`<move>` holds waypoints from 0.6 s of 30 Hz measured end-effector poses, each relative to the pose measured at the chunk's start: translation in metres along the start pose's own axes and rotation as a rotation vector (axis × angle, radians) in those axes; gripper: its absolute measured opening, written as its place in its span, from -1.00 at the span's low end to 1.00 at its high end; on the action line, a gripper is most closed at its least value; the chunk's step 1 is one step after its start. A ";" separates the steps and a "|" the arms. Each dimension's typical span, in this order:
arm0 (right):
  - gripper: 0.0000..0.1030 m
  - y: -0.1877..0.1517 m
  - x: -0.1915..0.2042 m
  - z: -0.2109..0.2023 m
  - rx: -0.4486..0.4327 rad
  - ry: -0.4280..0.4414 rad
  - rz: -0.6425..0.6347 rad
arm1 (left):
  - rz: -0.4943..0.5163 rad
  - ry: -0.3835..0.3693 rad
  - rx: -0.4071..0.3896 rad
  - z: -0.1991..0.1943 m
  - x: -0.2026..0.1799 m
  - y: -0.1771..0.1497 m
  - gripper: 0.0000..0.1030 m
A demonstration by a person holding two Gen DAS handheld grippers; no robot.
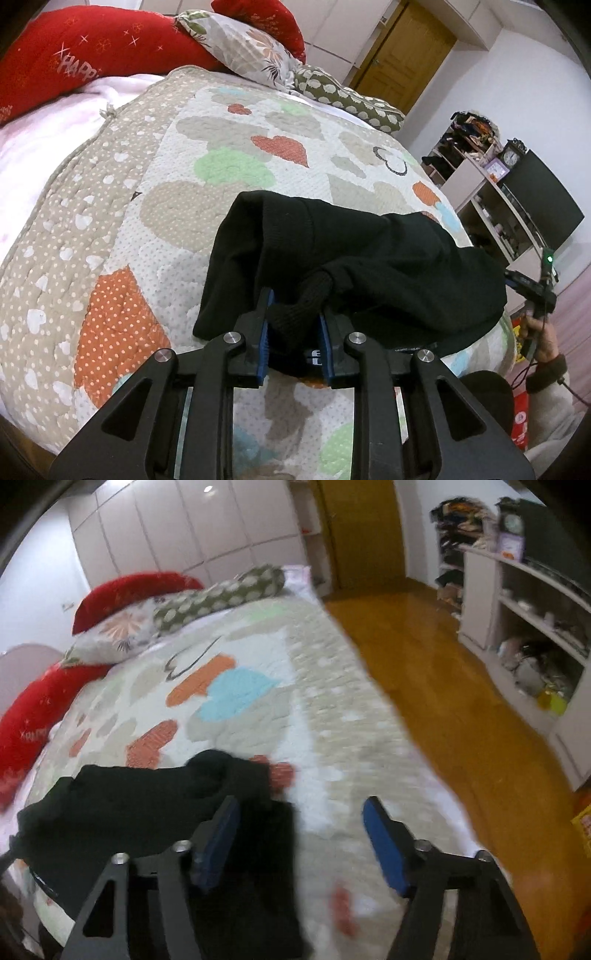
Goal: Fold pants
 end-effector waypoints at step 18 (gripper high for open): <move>0.40 -0.036 0.006 -0.001 0.059 0.343 0.175 | -0.023 0.008 -0.001 0.000 -0.004 -0.001 -0.58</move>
Point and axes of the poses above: each gripper's, at about its wrist camera, not at the fingertips, and z roughly the way its jaws point, x to its left, y to its top, the point moved 2 cm from there along z, roughly the way its jaws point, and after that the axes turned 9 degrees about y, right-handed, at the moved point
